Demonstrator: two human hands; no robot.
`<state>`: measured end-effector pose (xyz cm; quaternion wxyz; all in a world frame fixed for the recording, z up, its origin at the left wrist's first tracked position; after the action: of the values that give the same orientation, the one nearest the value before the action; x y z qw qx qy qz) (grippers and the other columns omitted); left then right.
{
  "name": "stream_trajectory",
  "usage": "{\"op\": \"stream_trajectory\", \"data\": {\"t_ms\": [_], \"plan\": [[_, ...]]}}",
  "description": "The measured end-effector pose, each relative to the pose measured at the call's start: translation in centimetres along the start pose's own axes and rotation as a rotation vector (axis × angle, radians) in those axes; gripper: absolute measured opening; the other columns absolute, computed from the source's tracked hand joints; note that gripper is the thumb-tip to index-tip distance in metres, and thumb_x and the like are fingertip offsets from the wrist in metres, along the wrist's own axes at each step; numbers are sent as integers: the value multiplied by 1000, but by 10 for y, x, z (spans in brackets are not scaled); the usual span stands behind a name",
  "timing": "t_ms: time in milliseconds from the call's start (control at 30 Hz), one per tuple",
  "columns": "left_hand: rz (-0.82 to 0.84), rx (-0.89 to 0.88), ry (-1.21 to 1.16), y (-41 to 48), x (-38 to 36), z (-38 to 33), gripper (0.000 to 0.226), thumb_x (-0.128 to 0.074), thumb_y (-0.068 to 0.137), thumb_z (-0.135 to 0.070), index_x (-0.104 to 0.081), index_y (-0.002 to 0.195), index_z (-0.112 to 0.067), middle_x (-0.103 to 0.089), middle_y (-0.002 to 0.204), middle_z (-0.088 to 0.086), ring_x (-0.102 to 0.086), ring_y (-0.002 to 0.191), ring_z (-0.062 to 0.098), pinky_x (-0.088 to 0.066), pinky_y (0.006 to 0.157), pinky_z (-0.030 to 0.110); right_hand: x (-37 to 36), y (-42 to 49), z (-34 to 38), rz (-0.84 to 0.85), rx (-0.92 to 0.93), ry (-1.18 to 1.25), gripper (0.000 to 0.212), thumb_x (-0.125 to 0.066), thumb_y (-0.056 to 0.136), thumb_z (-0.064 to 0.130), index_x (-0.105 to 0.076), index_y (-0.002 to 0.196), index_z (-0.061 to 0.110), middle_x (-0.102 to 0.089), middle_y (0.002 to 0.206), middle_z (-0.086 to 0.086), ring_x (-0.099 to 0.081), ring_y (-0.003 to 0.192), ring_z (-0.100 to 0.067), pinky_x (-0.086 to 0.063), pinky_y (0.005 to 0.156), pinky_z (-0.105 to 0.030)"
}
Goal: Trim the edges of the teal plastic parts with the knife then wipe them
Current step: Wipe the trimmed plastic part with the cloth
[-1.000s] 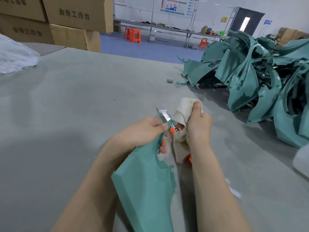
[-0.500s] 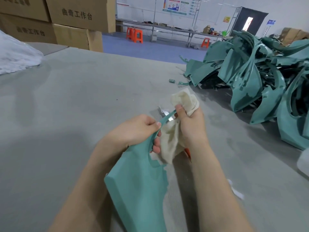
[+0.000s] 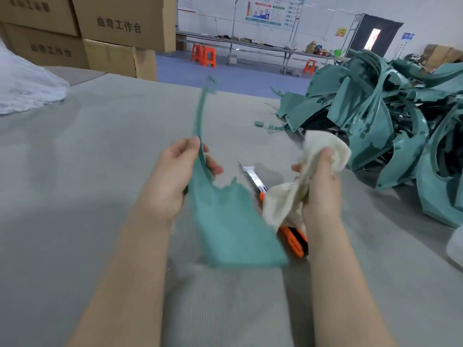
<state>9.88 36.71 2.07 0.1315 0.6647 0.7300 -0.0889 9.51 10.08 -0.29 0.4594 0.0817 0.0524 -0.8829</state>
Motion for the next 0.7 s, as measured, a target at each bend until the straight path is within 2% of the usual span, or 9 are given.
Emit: {"op": "stream_trajectory", "data": {"t_ms": [67, 100, 167, 233, 333, 400, 467, 600, 700], "plan": [[-104, -73, -121, 3, 7, -3, 30, -36, 104, -25, -51, 80, -14, -63, 54, -3, -68, 61, 12, -52, 67, 27, -31, -19, 5, 170, -19, 31, 43, -38, 94, 62, -61, 91, 27, -68, 71, 9, -61, 49, -2, -44, 43, -16], [-135, -99, -166, 4, 10, -4, 30, -36, 104, -26, -51, 81, -15, -65, 57, -3, -69, 68, 12, -52, 72, 28, -42, -28, 9, 220, 20, -35, 36, -38, 97, 57, -59, 89, 29, -66, 79, 9, -62, 55, 2, -45, 47, -14], [-168, -129, -234, 4, 14, -6, 30, -36, 104, -28, -51, 80, -16, -68, 65, -1, -69, 75, 14, -51, 76, 30, -65, -50, 27, 321, 274, -271, 22, -39, 102, 40, -56, 95, 27, -62, 100, 2, -61, 84, -4, -45, 70, -19], [-145, -152, -344, 3, 9, -8, 31, -36, 104, -26, -50, 79, -14, -68, 72, 3, -67, 75, 17, -51, 79, 34, -90, -84, 35, 453, 567, -405, 15, -42, 102, 21, -56, 107, 22, -58, 112, -4, -51, 101, -11, -38, 84, -24], [-109, -110, -517, 5, 5, -5, 30, -35, 104, -30, -49, 82, -14, -68, 79, 5, -66, 81, 22, -51, 87, 43, -130, -132, 12, 758, 844, -654, 42, -45, 92, 0, -57, 131, 10, -52, 137, -13, -43, 128, -27, -26, 111, -25], [-131, -52, -554, 7, 9, -1, 32, -34, 103, -37, -52, 96, -11, -67, 96, 8, -64, 93, 23, -46, 99, 49, -137, -135, -1, 774, 833, -760, 44, -46, 95, 3, -53, 137, 13, -45, 147, -10, -34, 139, -30, -16, 118, -25], [-117, -13, -547, 6, 6, 2, 42, -31, 102, -43, -52, 111, -7, -63, 110, 12, -60, 100, 25, -45, 100, 47, -135, -129, -1, 717, 812, -760, 40, -48, 98, 8, -55, 136, 16, -44, 148, -4, -33, 141, -28, -19, 118, -30], [-227, -203, -610, 1, 30, -15, 31, -30, 104, -34, -45, 86, -15, -67, 79, 2, -66, 94, 21, -50, 88, 41, -118, -110, 1, 627, 781, -762, 31, -53, 90, 2, -69, 116, 8, -38, 152, -9, -38, 138, -28, -29, 112, -30], [-275, -280, -597, 0, 47, -24, 31, -30, 105, -34, -44, 81, -19, -64, 72, -2, -68, 95, 18, -50, 82, 36, -102, -77, -7, 556, 661, -905, 28, -52, 91, 2, -68, 115, 4, -43, 148, -12, -43, 133, -29, -30, 108, -28]]}}
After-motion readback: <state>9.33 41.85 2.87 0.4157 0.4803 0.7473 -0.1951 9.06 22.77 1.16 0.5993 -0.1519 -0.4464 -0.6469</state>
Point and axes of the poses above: each hand's wrist, its own y-axis towards the middle knuckle, its own x-axis out of the back of the hand, z = x × y, the point moved 9 cm from there along y, towards the middle knuckle
